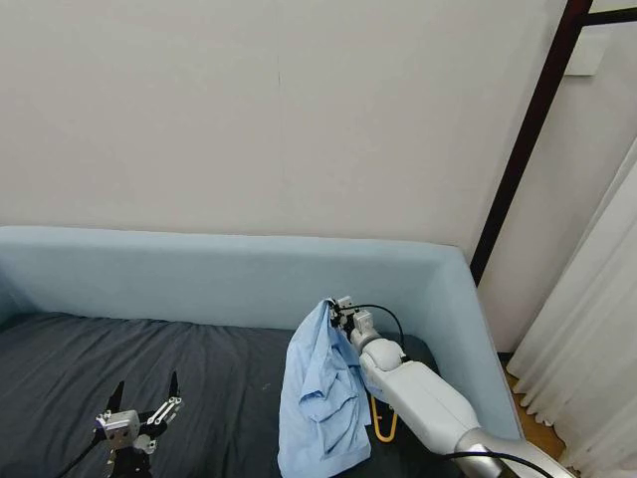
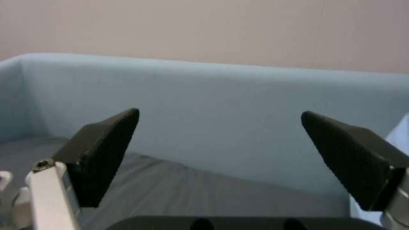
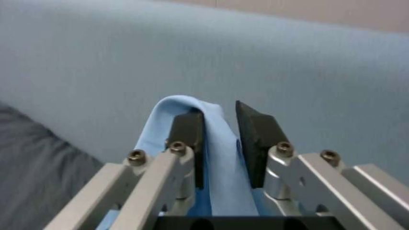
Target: Pick up the clothes from the sofa and hang them on the clothes hanger.
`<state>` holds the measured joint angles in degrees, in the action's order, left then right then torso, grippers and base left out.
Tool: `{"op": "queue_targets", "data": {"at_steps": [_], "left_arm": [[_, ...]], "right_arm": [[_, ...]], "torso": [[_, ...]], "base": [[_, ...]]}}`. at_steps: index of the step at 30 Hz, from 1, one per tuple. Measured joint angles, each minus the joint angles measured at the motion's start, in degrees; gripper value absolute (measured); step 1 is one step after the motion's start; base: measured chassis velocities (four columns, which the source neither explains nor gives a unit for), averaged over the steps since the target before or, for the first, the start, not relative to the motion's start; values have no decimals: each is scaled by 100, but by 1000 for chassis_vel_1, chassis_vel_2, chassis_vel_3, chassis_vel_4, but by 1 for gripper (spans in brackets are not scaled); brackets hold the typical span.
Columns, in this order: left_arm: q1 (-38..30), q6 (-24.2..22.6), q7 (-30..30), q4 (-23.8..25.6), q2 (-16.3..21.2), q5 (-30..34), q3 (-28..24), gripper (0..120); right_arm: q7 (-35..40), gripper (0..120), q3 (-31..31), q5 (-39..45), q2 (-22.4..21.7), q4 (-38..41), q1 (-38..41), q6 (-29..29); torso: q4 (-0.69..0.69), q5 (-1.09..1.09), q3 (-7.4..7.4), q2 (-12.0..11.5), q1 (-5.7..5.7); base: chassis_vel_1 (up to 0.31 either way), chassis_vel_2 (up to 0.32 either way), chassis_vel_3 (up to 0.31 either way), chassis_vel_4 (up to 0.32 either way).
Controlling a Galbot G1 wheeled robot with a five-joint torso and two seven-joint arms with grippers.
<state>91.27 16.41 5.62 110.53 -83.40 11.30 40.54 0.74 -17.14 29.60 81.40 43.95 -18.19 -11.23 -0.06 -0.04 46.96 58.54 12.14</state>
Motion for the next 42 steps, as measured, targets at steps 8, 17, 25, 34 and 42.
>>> {"op": "queue_targets", "data": {"at_steps": [8,17,25,34,42], "left_arm": [[31,34,-1,40,-29,-77,-95,100],[119,105,3,106,83,-60,-38,100],[87,129,5,92,100,-49,-58,100],[39,104,4,81,87,-60,-119,100],[46,92,4,83,76,-64,-51,100]], "right_arm": [[1019,54,-188,-710,-628,794,-313,1075],[-1198,88,-111,-455,-1587,1374,-739,178],[-4289,100,258,-1574,-2367,1791,-1389,-1326],[-4810,100,921,-3705,-2512,2059,-2270,-1955],[-4278,100,1197,-5010,-2255,1948,-2815,-2207]], "torso": [[-3,0,-1,1,-1],[0,2,-1,1,0],[-2,1,-1,2,-1],[-1,1,-1,2,-1],[0,1,-1,2,-1]], "base": [[0,0,0,0],[0,0,0,0],[0,0,0,0],[0,0,0,0],[0,0,0,0]]}}
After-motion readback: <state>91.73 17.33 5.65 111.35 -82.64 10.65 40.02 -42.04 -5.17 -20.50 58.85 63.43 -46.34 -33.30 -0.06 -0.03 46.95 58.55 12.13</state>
